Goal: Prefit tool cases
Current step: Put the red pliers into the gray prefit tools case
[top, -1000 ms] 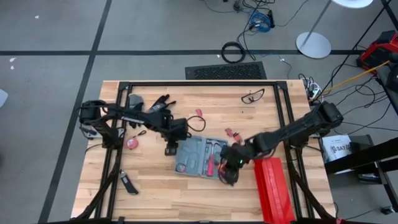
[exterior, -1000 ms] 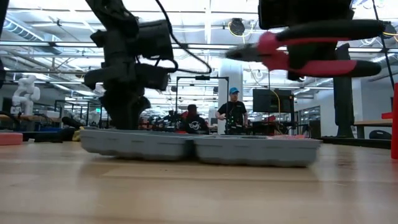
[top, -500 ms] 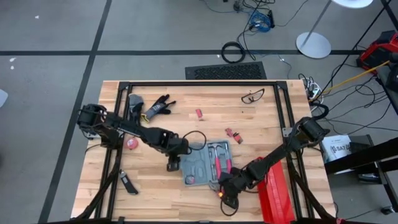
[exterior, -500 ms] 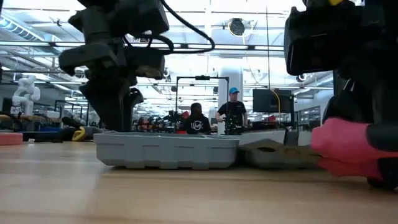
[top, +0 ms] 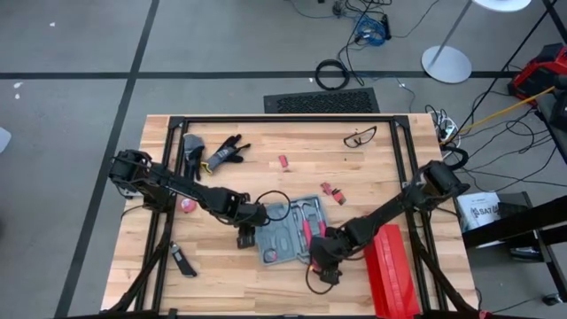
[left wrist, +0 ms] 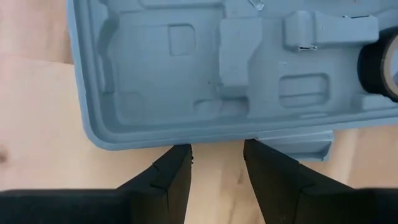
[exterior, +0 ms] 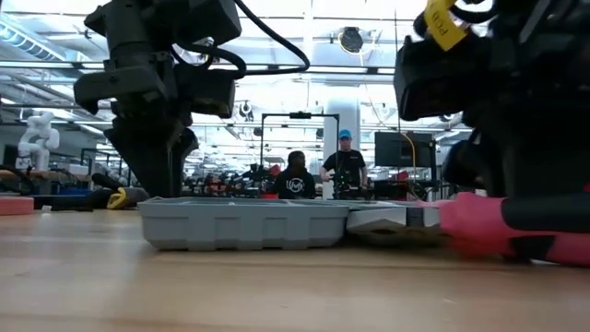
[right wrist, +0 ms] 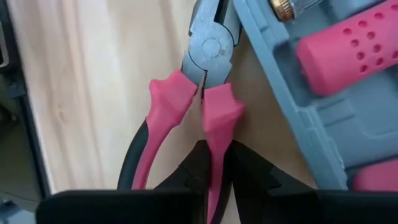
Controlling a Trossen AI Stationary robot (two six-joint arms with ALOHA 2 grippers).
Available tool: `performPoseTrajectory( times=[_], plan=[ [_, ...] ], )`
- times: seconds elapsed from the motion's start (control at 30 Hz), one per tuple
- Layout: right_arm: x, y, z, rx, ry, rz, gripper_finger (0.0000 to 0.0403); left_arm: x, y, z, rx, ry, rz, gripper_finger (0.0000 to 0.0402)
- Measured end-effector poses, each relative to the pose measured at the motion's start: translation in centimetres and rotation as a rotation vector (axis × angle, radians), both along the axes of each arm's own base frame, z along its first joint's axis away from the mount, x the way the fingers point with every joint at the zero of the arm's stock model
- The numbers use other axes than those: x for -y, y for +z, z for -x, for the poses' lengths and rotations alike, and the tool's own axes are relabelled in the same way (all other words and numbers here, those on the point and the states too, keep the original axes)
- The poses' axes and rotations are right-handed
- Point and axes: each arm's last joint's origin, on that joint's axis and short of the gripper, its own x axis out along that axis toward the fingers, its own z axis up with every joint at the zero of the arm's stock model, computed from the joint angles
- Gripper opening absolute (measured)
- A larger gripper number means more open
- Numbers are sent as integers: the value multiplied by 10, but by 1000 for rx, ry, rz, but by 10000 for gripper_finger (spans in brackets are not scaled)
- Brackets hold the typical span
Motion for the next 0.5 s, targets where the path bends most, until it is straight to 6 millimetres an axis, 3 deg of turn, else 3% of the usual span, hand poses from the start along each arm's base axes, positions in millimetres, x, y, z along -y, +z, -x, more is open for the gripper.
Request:
performPoseTrajectory(
  times=[0.27,0.4,0.5],
  plan=[
    [22,-1,-2,-74,27,-12,36,-1,-1,1,-5,83,-23,157],
    [16,12,0,-37,2,-83,36,0,0,2,-25,129,-14,157],
    [5,34,7,10,-72,-139,36,0,0,3,-31,133,-15,157]
  ],
)
